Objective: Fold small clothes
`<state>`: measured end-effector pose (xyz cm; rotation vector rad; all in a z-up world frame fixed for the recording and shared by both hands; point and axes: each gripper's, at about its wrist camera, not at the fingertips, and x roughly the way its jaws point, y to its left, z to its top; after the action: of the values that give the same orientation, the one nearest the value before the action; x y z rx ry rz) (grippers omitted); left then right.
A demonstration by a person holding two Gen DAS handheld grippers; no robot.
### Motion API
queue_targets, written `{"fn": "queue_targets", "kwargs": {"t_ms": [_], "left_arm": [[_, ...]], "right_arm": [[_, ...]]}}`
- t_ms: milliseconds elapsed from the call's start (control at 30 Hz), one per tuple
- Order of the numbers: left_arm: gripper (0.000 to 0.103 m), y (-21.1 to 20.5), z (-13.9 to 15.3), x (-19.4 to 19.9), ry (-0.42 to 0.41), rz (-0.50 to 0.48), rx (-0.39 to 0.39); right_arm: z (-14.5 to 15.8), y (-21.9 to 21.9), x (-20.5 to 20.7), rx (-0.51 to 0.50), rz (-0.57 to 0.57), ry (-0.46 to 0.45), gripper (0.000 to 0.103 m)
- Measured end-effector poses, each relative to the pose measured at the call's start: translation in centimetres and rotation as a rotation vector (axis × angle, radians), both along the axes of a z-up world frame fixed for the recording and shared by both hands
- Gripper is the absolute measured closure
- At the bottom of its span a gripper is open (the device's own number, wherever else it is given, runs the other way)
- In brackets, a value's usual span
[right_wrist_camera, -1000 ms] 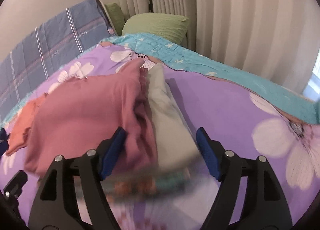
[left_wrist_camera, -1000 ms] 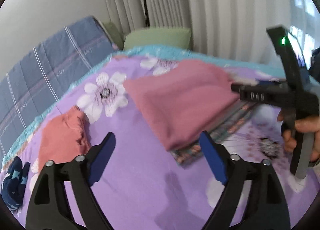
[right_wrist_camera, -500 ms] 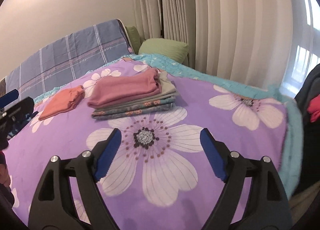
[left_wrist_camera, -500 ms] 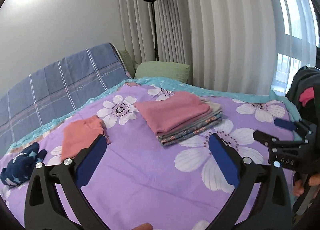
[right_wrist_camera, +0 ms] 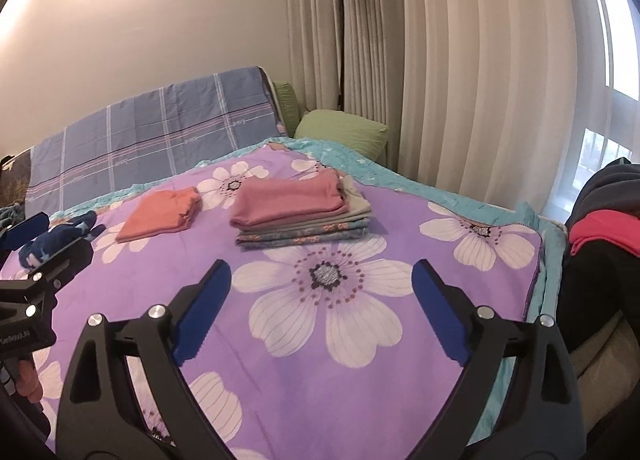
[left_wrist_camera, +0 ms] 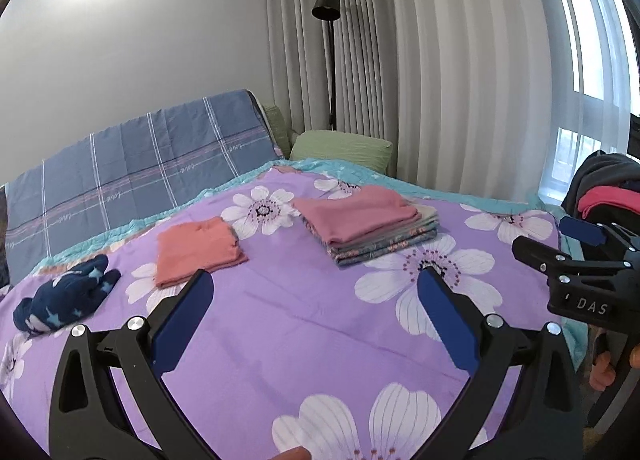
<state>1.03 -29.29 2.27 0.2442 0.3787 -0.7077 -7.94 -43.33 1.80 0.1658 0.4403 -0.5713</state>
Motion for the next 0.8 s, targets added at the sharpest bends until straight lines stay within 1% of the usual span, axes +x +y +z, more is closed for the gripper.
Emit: {"fn": "queue_targets", "kwargs": {"t_ms": [267,367,567,800], "left_arm": [[0.001,0.8,-0.8,-1.3,0.003,-0.006,0.041],[0.001,0.9,-1.2,-1.4,0.018,-0.007,0.049],[0.001,0.8,-2.2,-1.3,0.059,-0.021,0.053],[0.001,0.8,-2.9,-1.3,0.079,-0.014,0.057]], "right_arm": [[-0.5,1.2,-0.5,0.009,0.008,0.007,0.009],[-0.9,1.4,-0.5,0.025,0.008,0.017,0.009],[-1.3,1.3,-0.4,0.025,0.004,0.034,0.009],[-2.0,1.0,0.0,0.034,0.004,0.052,0.009]]}}
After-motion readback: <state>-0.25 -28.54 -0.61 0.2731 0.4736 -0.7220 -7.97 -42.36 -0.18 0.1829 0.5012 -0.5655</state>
